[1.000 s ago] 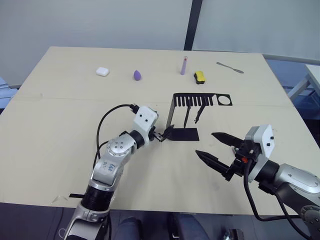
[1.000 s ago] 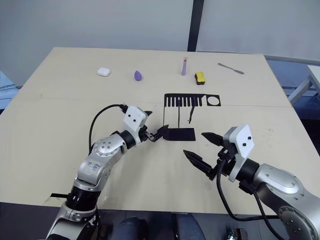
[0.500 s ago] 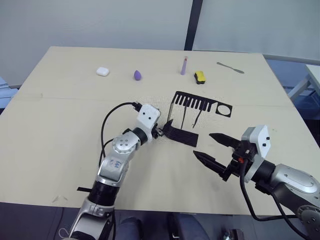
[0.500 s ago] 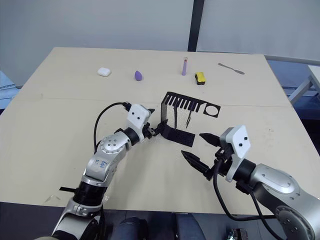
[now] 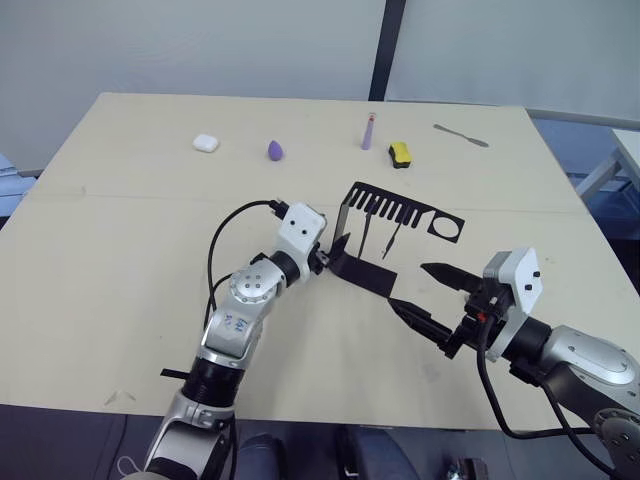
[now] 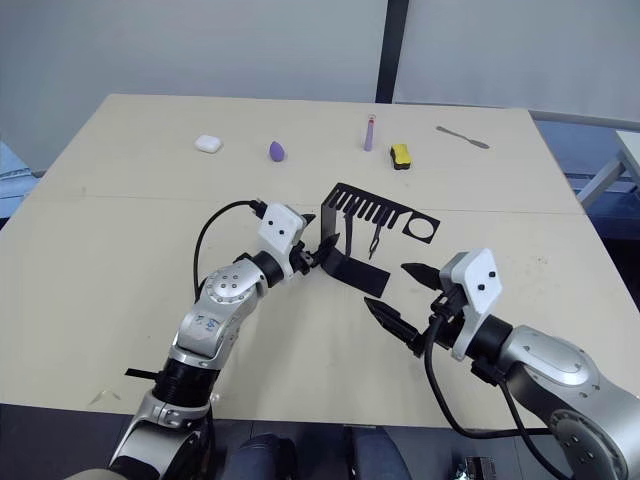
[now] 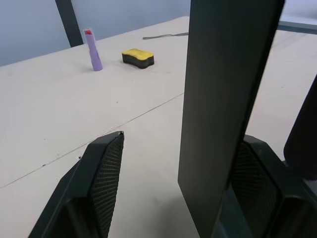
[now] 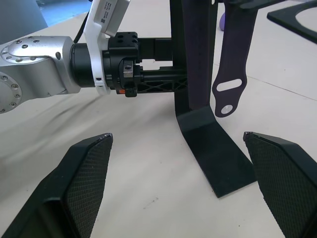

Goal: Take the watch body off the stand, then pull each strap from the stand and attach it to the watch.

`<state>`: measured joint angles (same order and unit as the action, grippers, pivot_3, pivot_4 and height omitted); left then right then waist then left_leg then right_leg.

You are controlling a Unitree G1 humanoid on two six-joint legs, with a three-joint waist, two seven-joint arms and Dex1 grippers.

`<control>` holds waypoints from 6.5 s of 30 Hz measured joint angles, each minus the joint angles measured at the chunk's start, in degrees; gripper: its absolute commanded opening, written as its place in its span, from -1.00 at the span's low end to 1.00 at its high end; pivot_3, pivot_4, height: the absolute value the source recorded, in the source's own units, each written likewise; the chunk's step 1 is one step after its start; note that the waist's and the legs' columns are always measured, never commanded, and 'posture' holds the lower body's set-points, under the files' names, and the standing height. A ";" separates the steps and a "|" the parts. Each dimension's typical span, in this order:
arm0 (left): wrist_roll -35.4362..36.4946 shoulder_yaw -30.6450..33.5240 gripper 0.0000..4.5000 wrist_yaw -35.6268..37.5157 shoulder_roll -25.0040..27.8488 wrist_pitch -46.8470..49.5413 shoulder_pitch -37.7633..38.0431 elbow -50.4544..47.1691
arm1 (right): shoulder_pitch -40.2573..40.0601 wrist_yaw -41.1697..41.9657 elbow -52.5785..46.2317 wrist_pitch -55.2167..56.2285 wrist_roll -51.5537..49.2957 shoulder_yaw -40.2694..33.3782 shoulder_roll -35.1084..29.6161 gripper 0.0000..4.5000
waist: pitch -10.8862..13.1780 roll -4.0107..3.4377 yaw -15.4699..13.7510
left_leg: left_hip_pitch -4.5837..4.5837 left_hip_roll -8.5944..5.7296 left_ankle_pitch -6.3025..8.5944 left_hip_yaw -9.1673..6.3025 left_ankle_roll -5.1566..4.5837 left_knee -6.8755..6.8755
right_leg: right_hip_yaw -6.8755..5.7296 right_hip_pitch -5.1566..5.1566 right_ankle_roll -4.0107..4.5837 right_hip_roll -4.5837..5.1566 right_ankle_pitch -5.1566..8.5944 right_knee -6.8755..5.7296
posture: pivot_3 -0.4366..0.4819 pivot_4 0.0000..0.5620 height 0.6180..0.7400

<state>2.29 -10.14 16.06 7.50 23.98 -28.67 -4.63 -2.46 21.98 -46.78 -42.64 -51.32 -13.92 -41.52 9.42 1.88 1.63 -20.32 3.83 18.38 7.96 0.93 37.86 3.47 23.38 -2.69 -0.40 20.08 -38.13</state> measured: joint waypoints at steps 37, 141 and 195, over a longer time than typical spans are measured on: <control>-2.48 4.13 -0.98 -9.40 -4.18 -2.18 -1.48 4.26 | 3.71 -5.15 -0.29 0.01 8.12 4.81 4.62 1.00 | 0.01 0.01 0.07 | 0.00 0.01 0.00 0.04 0.00 -0.03 | 0.02 0.04 0.00 0.00 0.00 0.01 | -0.05 -0.47 1.00; 48.42 19.40 0.99 35.05 23.21 29.06 4.66 -12.64 | 17.77 19.57 10.87 -13.84 -2.90 6.73 9.58 -1.00 | 0.11 0.08 1.55 | -0.02 -0.02 -0.05 0.12 0.03 -0.50 | -0.02 0.17 0.05 0.12 0.02 0.31 | -0.05 -0.47 1.00; 61.34 13.91 -0.30 25.48 11.07 36.65 0.97 -9.34 | 22.12 15.37 16.11 -18.59 -17.73 7.31 7.22 -1.00 | 0.12 0.08 1.65 | -0.07 -0.02 -0.07 0.07 0.06 -0.50 | -0.01 0.22 0.04 0.08 0.01 0.33 | -0.05 -0.47 1.00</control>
<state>63.63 3.77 41.53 18.57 60.63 -27.70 -13.97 19.66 37.35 -30.67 -61.23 -69.05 -6.61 -34.30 9.54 1.96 3.27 -20.39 3.81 18.32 8.03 0.99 37.35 3.46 23.60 -2.65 -0.32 20.09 -37.80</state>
